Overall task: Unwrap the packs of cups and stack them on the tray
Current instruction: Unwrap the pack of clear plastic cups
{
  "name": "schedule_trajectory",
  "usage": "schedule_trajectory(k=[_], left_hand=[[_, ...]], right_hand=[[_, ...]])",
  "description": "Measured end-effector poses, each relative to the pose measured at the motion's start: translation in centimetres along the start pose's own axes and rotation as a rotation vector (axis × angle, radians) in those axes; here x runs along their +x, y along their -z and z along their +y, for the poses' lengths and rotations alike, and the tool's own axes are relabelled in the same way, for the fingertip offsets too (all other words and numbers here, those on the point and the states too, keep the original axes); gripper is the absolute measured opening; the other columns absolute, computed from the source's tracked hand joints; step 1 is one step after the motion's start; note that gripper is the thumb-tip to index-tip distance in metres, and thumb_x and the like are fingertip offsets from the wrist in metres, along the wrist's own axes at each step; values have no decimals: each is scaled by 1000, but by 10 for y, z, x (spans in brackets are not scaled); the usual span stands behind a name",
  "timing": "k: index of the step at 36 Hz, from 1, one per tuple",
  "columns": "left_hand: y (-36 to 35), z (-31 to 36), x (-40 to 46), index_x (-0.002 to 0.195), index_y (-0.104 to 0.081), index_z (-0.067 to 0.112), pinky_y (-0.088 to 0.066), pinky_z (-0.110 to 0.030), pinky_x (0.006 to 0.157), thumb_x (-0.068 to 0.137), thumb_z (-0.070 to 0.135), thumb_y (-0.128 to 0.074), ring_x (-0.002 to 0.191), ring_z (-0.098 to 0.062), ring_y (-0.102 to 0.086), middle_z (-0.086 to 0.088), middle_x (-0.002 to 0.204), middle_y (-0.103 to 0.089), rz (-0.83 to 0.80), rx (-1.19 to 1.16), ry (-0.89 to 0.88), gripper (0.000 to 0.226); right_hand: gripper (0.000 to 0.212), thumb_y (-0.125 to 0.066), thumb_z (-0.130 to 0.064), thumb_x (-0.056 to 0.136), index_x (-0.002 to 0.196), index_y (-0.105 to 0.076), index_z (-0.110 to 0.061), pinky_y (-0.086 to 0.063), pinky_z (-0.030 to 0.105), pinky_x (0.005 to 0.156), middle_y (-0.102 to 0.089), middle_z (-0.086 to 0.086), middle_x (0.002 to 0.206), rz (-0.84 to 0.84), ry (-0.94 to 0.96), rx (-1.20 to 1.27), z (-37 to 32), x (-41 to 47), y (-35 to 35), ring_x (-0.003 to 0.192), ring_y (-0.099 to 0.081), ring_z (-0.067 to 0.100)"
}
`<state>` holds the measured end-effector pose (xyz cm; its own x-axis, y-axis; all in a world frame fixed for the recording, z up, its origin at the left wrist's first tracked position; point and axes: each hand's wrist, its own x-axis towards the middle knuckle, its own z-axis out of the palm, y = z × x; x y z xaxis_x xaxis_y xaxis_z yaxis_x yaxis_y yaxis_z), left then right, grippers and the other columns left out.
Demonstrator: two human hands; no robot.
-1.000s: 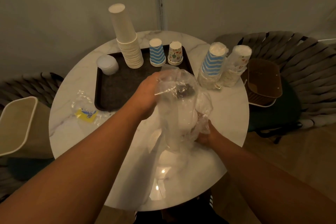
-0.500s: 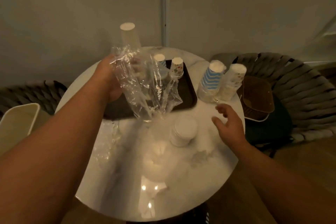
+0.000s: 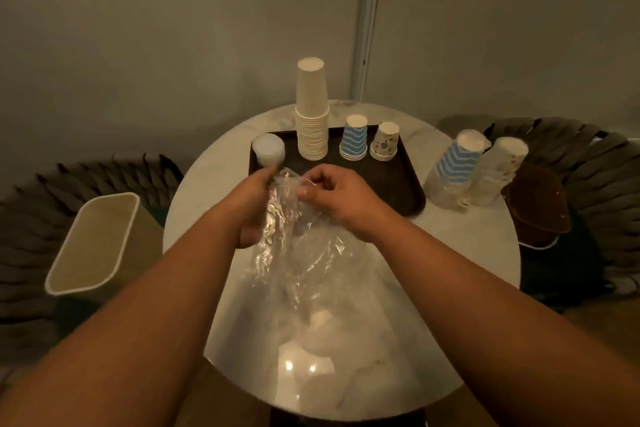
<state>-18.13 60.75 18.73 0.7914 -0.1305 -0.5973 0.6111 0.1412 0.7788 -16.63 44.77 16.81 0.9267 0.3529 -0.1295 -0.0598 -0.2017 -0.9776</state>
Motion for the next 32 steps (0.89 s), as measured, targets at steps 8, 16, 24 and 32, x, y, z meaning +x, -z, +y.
schedule_trajectory(k=[8, 16, 24, 32], left_hand=[[38, -35, -14, 121, -62, 22, -52, -37, 92, 86, 55, -57, 104, -17, -64, -2, 116, -67, 115, 272, -280, 48], [49, -54, -32, 106, -67, 12, -58, -31, 72, 92, 1, -59, 80, -24, -68, -14, 96, -69, 148, 562, -346, 20], [42, -58, -42, 107, -70, 17, -57, -27, 74, 90, 8, -66, 86, -20, -70, -6, 97, -73, 50, 524, -201, 20], [27, -93, -27, 98, -74, 14, -52, -33, 78, 92, 5, -62, 80, -18, -64, -4, 86, -73, -12, 612, -73, 15]], right_hand=[[29, -69, -2, 85, 107, -63, -20, -57, 38, 82, -66, 3, 105, 108, -34, 168, 8, -19, -18, 92, -64, 17], [13, -67, -5, 86, 98, -67, -11, -55, 34, 85, -69, 4, 89, 252, -130, 412, 10, -25, -10, 85, -66, 16], [32, -56, 2, 92, 121, -53, -9, -59, 33, 62, -67, 6, 98, 204, -203, 488, 31, -45, 10, 74, -68, 15], [40, -70, -24, 86, 119, -49, -18, -58, 42, 65, -59, 8, 108, 7, -454, 417, 60, -79, 24, 86, -65, 27]])
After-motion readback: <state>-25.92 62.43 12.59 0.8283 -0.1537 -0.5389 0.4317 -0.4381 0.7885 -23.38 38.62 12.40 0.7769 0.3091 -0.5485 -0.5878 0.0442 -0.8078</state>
